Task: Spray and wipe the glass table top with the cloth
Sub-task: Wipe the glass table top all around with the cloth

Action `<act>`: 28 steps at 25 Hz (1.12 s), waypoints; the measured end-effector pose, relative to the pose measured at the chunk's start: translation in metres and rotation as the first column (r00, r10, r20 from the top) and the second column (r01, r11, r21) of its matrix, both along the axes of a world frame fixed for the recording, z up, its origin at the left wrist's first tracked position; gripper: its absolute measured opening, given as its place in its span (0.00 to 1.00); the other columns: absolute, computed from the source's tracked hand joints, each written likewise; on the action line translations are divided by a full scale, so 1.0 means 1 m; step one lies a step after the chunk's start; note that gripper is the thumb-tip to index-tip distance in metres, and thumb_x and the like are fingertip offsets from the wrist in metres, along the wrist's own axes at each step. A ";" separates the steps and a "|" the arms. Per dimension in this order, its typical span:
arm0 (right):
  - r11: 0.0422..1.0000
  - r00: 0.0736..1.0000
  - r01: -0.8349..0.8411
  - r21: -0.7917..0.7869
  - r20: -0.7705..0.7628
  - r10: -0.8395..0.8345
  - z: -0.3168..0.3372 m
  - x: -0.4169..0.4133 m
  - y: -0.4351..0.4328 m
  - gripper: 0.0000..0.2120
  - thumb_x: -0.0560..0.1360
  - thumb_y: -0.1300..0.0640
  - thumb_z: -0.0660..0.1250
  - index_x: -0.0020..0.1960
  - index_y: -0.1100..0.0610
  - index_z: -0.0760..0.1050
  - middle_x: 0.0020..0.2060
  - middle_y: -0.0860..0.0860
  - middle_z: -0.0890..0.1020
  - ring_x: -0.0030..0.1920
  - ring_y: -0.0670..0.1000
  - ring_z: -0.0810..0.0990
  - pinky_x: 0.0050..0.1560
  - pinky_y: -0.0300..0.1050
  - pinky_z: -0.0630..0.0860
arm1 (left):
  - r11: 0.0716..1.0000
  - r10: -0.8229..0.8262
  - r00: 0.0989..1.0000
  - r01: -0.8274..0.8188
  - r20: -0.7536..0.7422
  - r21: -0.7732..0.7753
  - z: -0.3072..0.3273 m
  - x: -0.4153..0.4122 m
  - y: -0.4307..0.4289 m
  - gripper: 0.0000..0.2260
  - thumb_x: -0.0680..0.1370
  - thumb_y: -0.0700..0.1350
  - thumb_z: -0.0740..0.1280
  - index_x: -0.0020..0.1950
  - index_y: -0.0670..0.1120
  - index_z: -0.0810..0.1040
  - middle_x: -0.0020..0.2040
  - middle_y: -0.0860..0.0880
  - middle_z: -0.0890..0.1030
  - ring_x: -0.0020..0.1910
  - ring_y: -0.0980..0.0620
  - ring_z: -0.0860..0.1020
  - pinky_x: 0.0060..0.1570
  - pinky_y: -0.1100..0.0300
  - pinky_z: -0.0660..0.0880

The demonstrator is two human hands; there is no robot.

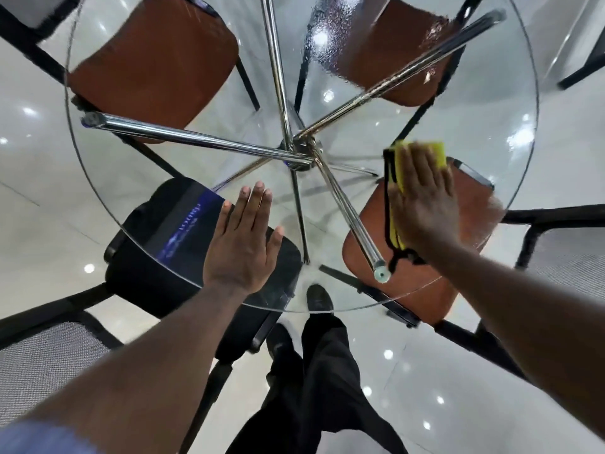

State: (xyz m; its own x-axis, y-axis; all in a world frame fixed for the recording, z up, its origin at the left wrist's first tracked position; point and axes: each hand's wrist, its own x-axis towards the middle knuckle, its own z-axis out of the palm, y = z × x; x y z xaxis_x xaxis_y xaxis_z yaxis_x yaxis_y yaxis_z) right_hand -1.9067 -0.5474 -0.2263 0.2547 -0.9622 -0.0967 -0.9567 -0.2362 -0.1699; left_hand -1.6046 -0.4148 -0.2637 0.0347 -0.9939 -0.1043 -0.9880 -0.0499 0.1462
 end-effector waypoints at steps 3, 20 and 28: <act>0.997 0.998 0.040 0.068 -0.049 -0.036 -0.003 0.024 0.079 0.32 0.88 0.41 0.44 0.88 0.48 0.40 0.88 0.49 0.43 0.87 0.52 0.42 0.86 0.62 0.48 | 1.000 0.012 1.000 -0.012 -0.001 -0.003 0.003 -0.001 -0.001 0.31 0.87 0.58 0.49 0.86 0.45 0.45 0.86 0.47 0.47 0.85 0.48 0.45 0.83 0.47 0.42; 0.995 0.993 -0.081 0.060 -0.079 0.086 -0.004 0.057 0.072 0.32 0.88 0.42 0.48 0.88 0.49 0.44 0.88 0.50 0.46 0.88 0.52 0.44 0.86 0.62 0.48 | 1.000 -0.002 1.000 0.002 -0.006 -0.014 -0.001 0.001 -0.001 0.31 0.87 0.58 0.49 0.86 0.45 0.47 0.86 0.47 0.46 0.85 0.48 0.45 0.83 0.47 0.44; 0.956 0.956 -0.291 -0.038 0.014 0.292 -0.012 0.082 -0.077 0.30 0.88 0.40 0.49 0.88 0.46 0.51 0.87 0.48 0.54 0.87 0.51 0.51 0.86 0.58 0.51 | 1.000 -0.013 1.000 0.013 0.007 -0.010 -0.007 0.002 -0.003 0.30 0.87 0.57 0.50 0.86 0.45 0.49 0.86 0.47 0.48 0.85 0.48 0.45 0.83 0.45 0.46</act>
State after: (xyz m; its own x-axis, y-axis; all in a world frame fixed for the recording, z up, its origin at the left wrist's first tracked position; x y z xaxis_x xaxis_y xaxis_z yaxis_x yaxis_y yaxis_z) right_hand -1.8250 -0.6245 -0.2378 0.5260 -0.8487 -0.0561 -0.8422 -0.5105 -0.1738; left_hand -1.6023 -0.4174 -0.2705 0.0222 -0.9953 -0.0938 -0.9895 -0.0352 0.1399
